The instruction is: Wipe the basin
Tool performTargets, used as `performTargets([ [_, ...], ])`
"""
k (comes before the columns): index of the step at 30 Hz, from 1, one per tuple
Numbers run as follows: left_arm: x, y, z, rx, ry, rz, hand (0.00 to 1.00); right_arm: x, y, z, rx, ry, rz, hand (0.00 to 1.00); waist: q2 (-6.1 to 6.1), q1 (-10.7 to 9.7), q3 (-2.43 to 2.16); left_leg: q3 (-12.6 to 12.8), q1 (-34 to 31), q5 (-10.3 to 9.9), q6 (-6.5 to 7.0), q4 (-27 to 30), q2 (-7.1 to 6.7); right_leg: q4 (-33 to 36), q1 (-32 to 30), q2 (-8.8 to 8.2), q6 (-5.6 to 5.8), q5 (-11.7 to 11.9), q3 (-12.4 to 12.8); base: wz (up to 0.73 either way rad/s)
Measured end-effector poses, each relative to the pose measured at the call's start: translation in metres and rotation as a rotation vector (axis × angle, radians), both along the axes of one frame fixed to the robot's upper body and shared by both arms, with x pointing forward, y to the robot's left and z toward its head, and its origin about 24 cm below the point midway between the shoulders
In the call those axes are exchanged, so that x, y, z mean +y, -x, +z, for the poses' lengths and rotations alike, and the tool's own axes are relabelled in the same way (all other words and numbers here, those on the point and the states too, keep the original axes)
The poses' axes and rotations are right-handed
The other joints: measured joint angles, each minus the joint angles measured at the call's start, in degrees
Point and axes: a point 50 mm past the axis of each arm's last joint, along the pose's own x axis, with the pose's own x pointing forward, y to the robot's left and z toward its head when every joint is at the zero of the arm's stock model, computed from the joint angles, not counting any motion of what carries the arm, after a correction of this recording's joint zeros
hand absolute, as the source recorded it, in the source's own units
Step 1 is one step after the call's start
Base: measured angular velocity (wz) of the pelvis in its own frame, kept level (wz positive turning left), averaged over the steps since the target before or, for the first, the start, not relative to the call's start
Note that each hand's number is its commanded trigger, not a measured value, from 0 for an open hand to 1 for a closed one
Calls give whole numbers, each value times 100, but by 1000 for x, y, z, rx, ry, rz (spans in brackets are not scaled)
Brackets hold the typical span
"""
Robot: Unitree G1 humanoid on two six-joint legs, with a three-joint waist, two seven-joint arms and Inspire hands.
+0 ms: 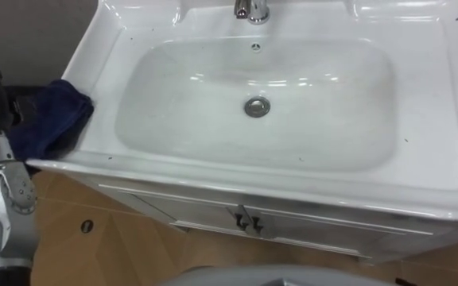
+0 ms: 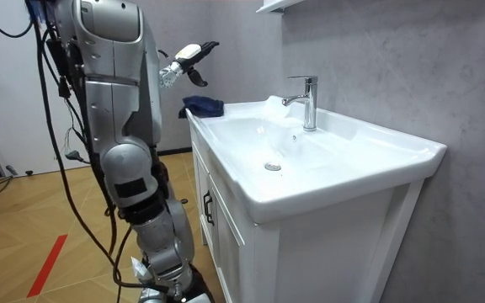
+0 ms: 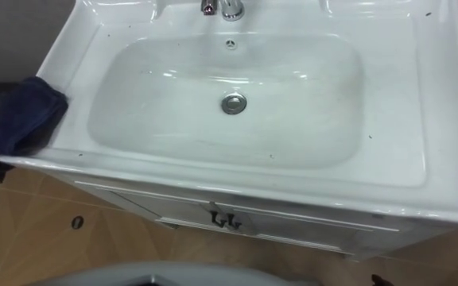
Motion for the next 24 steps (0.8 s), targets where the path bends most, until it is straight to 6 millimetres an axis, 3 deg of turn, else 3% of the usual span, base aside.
performTargets([
  [8, 3, 2, 3, -112, 120, -3, 0, 0, 3, 0, 7, 9, -21, 0, 7, 38, -6, 2, 9, -1, 1, 1, 1, 2, 10, 4, 3, 4, 9, 0],
  [17, 34, 21, 21, -376, 250, 147, 0, 1, 7, 0, 18, 42, -28, 0, 40, 145, -15, -5, 6, -2, 2, 23, -2, 6, -6, 4, 4, 5, 78, -3],
  [24, 67, 58, 21, -680, 487, 370, 0, -2, 8, 1, 7, 70, -57, 0, 68, 377, -13, -60, 82, -2, 2, -21, -23, -25, 26, 14, 15, -3, 158, -4],
])
